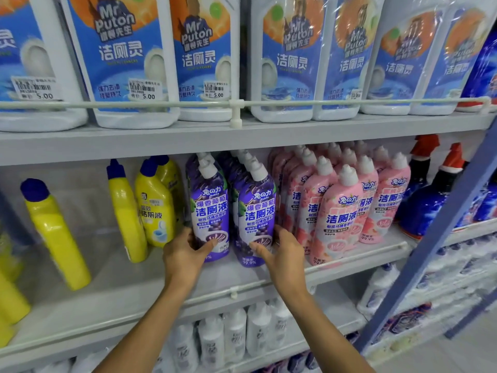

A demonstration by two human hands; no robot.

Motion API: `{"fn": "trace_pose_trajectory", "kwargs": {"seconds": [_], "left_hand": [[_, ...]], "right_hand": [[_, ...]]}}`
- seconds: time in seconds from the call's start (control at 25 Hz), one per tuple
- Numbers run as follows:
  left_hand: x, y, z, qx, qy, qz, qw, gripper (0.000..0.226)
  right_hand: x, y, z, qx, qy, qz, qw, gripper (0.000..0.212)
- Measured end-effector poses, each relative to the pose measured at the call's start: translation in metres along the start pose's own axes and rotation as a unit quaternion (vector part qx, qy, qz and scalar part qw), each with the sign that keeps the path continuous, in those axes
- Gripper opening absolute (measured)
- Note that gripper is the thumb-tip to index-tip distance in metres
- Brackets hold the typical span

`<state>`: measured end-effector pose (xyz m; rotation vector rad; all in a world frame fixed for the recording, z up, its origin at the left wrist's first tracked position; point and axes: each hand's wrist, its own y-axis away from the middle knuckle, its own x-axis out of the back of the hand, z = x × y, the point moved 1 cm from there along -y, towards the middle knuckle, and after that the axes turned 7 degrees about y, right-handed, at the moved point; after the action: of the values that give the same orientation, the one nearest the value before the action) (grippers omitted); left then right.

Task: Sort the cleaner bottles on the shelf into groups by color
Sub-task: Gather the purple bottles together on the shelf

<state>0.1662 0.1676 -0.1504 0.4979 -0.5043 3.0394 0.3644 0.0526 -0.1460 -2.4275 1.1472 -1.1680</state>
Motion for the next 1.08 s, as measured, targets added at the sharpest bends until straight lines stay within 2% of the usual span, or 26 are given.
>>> {"fn": "trace_pose_trajectory", "kwargs": {"seconds": [0.36, 0.68, 1.08], "left_hand": [[-0.002, 0.003, -0.004, -0.039, -0.005, -0.007, 0.999, 0.034], [0.0, 0.002, -0.004, -0.032, -0.015, -0.01, 0.999, 0.034], [0.001, 0.005, 0.008, -0.027, -0.061, -0.015, 0.998, 0.041]], "right_hand": [[-0.007, 0.002, 0.007, 0.013, 0.022, 0.01, 1.0, 0.058], [-0.009, 0.002, 0.005, 0.01, 0.031, 0.004, 0.999, 0.06], [-0.001, -0.003, 0.006, 0.011, 0.066, -0.037, 0.997, 0.052]]}}
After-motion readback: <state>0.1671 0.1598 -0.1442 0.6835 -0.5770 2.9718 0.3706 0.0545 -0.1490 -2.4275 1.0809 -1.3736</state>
